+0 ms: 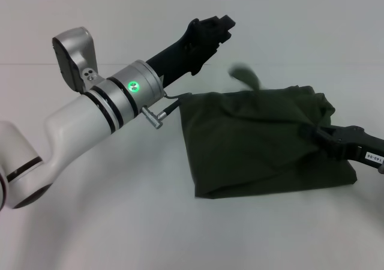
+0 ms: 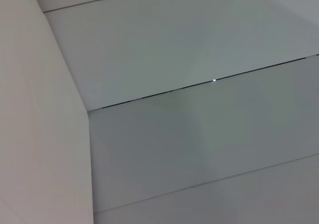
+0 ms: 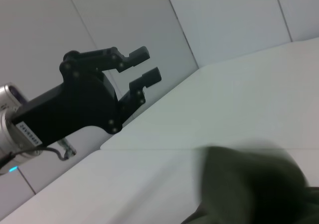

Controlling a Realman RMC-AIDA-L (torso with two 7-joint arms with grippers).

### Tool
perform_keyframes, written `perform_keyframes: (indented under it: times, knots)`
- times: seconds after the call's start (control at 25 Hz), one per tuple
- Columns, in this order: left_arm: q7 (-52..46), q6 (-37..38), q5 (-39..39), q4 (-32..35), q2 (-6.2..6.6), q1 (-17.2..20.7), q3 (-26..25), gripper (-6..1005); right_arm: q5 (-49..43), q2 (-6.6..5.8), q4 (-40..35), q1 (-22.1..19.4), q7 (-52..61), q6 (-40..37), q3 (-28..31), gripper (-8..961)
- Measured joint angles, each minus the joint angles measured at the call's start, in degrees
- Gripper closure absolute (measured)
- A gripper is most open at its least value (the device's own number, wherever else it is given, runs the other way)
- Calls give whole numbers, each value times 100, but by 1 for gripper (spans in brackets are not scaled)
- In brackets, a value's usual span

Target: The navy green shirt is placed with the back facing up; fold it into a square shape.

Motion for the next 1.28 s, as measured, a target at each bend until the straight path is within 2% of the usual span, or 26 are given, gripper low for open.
perform_keyframes:
  times: [0.28,0.52,0.72,1.0,1.2,1.28]
  knots:
    - [271,-54,-132,-258,1,-205,1,720,48,-21,138,-143,32,-42,142,940]
    - [291,54,-131,-188,1,-80,30,680,46,-41,248,-294,186,-17,260,940]
    - [293,358,-95,47,9,264,95,607,18,-48,345,-376,381,4,373,941]
    - [358,740,-87,302,31,941,203,489,7,-87,600,-495,431,28,399,941]
    - [365,883,-122,475,56,1387,236,260,7,-88,767,-571,436,206,405,941]
    - [350,902,-124,532,56,1541,236,254,6,-88,813,-584,440,262,405,941]
